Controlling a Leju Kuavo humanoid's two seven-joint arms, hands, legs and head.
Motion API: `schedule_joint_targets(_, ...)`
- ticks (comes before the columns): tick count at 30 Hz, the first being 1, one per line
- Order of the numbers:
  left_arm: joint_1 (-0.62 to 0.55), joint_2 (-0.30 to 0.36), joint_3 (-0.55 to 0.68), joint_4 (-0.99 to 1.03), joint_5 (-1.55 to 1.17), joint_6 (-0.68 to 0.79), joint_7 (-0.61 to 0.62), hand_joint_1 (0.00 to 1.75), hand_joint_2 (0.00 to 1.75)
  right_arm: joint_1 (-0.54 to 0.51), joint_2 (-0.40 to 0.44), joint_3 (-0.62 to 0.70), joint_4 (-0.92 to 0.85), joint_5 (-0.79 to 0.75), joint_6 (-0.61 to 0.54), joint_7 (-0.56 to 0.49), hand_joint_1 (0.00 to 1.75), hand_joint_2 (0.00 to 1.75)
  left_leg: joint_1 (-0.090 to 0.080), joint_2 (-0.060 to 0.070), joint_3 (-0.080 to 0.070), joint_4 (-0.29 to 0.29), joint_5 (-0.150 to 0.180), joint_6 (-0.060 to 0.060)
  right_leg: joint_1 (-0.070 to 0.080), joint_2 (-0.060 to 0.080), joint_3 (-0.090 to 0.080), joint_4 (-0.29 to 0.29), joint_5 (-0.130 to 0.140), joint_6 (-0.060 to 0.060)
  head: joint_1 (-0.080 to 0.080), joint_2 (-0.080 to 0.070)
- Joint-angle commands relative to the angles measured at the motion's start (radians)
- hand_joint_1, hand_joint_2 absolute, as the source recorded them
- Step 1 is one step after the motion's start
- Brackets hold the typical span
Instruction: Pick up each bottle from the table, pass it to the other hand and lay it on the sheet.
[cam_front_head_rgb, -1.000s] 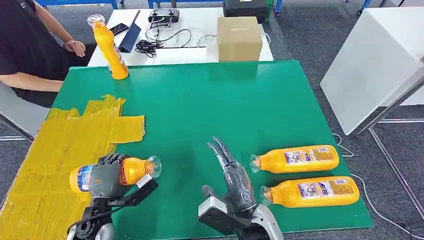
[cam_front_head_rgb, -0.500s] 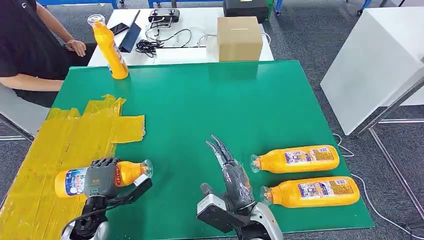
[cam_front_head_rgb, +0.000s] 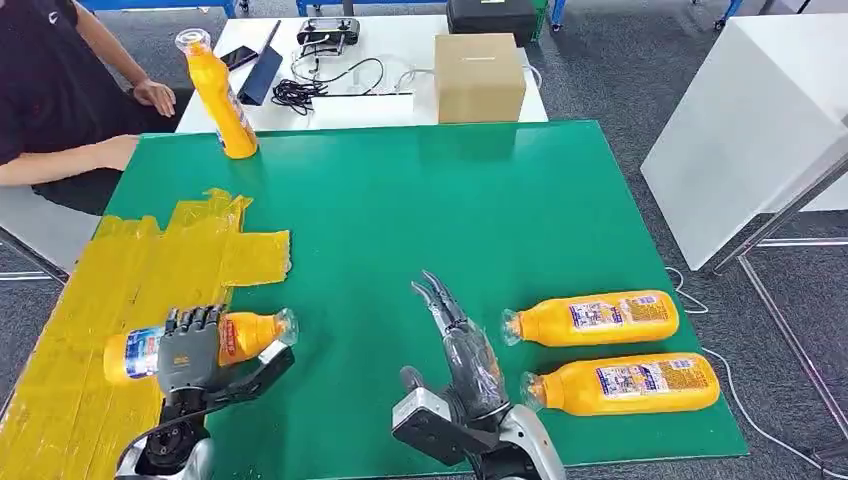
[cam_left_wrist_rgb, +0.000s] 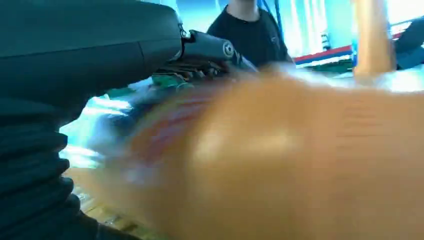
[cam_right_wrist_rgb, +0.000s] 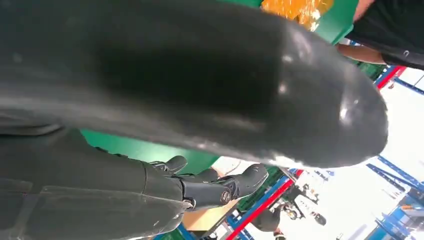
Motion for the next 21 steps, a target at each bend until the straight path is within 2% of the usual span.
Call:
schedule_joint_targets(1, -0.012, -0.029, 0.016, -0.012, -0.002, 0.043, -0.027, 0.00, 0.00, -0.026, -0.025, -0.007, 0.026, -0.009, 0.009, -0.005, 0.00, 0.00, 0.000, 0.000, 0.000, 0.000, 0.000, 0.000, 0.000, 0.000, 0.001, -0.001, 0.000, 0.000, 0.000, 0.000)
schedule_joint_targets(8, 0.004, -0.039, 0.025, -0.045, 0.029, 0.076, -0.048, 0.00, 0.00, -0.017, -0.026, -0.007, 0.022, -0.007, 0.000, -0.007, 0.00, 0.00, 0.001, 0.001, 0.002, 0.000, -0.001, -0.001, 0.001, 0.000, 0.003, -0.001, 0.000, 0.000, 0.000, 0.000)
schedule_joint_targets(12, 0.029, -0.069, 0.047, -0.103, 0.140, 0.198, -0.119, 0.00, 0.00, 0.004, -0.032, -0.013, 0.013, 0.002, -0.013, -0.007, 0.00, 0.00, 0.001, 0.000, 0.002, 0.000, -0.001, 0.000, 0.001, 0.000, 0.002, -0.001, 0.000, 0.000, 0.000, 0.000)
schedule_joint_targets(13, 0.047, -0.097, 0.072, -0.174, 0.229, 0.218, -0.201, 0.00, 0.00, 0.016, -0.037, -0.015, 0.006, 0.014, -0.019, -0.009, 0.00, 0.00, 0.000, 0.000, 0.001, 0.000, 0.000, 0.000, 0.000, 0.000, 0.001, -0.001, 0.000, 0.000, 0.000, 0.000)
schedule_joint_targets(14, 0.075, -0.203, 0.189, -0.285, 0.388, 0.218, -0.413, 0.00, 0.00, 0.043, -0.047, -0.024, -0.011, 0.050, -0.042, -0.016, 0.00, 0.00, 0.002, 0.001, 0.004, 0.000, -0.002, -0.001, 0.002, 0.000, 0.006, -0.003, -0.001, 0.001, 0.000, 0.000)
schedule_joint_targets(15, 0.082, -0.274, 0.246, -0.311, 0.587, 0.218, -0.584, 0.00, 0.00, 0.065, -0.054, -0.024, -0.025, 0.068, -0.059, -0.018, 0.00, 0.00, 0.001, -0.001, -0.001, 0.002, -0.001, 0.000, 0.001, -0.001, 0.001, -0.001, -0.001, 0.001, 0.000, 0.000)
schedule_joint_targets(16, 0.114, -0.273, 0.185, -0.345, 0.919, 0.218, -0.714, 0.00, 0.00, 0.114, -0.086, -0.018, -0.062, 0.110, -0.104, -0.015, 0.00, 0.00, 0.002, -0.001, 0.000, 0.002, -0.002, 0.000, 0.002, -0.001, 0.002, -0.001, -0.001, 0.001, 0.000, 0.000)
schedule_joint_targets(17, 0.121, -0.277, 0.178, -0.360, 0.916, 0.218, -0.710, 0.00, 0.00, 0.129, -0.097, -0.015, -0.073, 0.111, -0.112, -0.014, 0.00, 0.00, 0.001, -0.003, 0.000, 0.002, -0.002, 0.001, 0.001, -0.004, 0.002, -0.001, -0.002, 0.002, 0.000, 0.000)
schedule_joint_targets(18, 0.128, -0.294, 0.165, -0.400, 1.039, 0.209, -0.758, 0.00, 0.00, 0.141, -0.104, -0.018, -0.081, 0.142, -0.138, -0.001, 0.00, 0.00, 0.000, -0.003, 0.000, 0.001, -0.002, 0.001, 0.000, -0.003, 0.002, -0.001, -0.002, 0.001, 0.000, 0.000)
schedule_joint_targets(19, 0.157, -0.267, 0.119, -0.424, 1.355, 0.143, -0.865, 0.00, 0.00, 0.176, -0.135, -0.005, -0.113, 0.207, -0.191, 0.044, 0.00, 1.75, 0.001, -0.004, 0.002, 0.001, -0.003, 0.001, 0.001, -0.005, 0.005, -0.003, -0.003, 0.002, 0.000, 0.000)
schedule_joint_targets(21, 0.206, -0.260, 0.064, -0.471, 1.495, 0.077, -0.890, 0.00, 0.00, 0.248, -0.185, 0.003, -0.179, 0.294, -0.266, 0.135, 0.00, 1.75, 0.001, -0.003, 0.002, 0.002, -0.004, 0.001, 0.001, -0.003, 0.005, -0.002, -0.003, 0.002, 0.000, 0.000)
